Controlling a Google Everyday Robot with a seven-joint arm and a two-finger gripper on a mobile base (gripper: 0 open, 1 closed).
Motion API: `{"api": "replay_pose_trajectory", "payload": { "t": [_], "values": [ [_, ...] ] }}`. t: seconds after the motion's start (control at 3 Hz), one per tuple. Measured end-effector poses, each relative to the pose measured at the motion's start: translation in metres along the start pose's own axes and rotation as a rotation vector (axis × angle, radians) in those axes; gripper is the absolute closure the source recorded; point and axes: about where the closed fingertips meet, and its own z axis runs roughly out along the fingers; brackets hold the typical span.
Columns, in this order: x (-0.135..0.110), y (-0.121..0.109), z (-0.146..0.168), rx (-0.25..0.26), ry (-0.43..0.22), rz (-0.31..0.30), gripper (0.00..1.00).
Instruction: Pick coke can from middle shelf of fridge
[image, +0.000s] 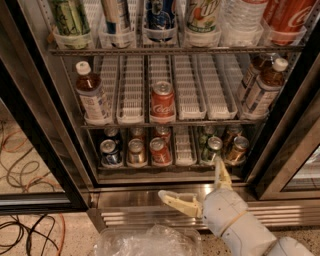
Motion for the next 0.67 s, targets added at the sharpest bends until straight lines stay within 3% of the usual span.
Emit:
{"api": "replay_pose_trajectory", "payload": {
  "t": [0.33, 0.67],
  "values": [
    [0.0, 0.028, 0.026, -0.067, -0.098, -0.088, 0.0],
    [0.006, 0.051, 0.049, -0.117, -0.206, -0.136, 0.0]
  ]
}}
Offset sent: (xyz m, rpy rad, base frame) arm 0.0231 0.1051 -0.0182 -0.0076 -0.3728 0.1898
